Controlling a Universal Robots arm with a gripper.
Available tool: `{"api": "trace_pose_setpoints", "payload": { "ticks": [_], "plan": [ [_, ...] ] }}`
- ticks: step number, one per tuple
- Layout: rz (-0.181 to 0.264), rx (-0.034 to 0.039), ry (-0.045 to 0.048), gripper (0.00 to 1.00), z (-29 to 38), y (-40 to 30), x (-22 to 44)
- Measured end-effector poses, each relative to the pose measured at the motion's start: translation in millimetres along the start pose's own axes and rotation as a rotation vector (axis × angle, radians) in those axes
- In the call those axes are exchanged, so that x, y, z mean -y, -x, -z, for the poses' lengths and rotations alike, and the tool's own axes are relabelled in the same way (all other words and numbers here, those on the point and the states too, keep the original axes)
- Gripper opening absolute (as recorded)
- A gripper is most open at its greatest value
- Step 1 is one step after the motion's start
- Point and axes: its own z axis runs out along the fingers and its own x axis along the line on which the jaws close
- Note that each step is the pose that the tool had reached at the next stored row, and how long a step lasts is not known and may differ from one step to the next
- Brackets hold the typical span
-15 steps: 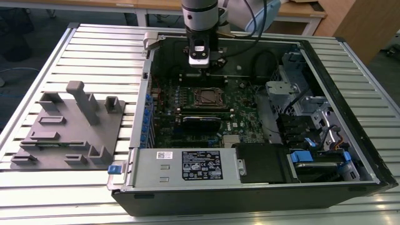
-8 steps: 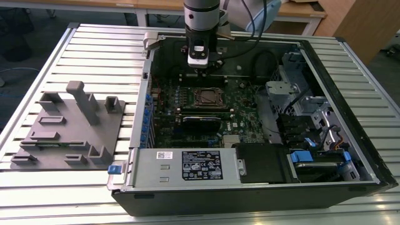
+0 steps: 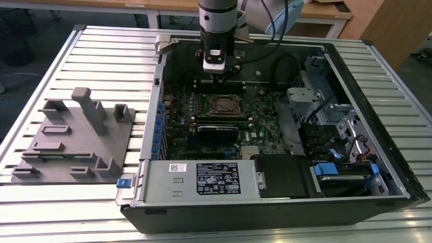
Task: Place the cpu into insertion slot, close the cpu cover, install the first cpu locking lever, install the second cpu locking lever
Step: 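Install the first cpu locking lever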
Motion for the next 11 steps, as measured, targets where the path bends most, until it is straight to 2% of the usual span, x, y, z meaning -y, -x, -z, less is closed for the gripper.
{"api": "trace_pose_setpoints", "payload": {
  "ticks": [6,11],
  "plan": [
    [0.075,-0.0054,0.0038,0.10,0.0,0.0,0.1],
    [0.159,-0.0116,0.0082,0.10,-0.1,0.0,0.1]
  ]
}}
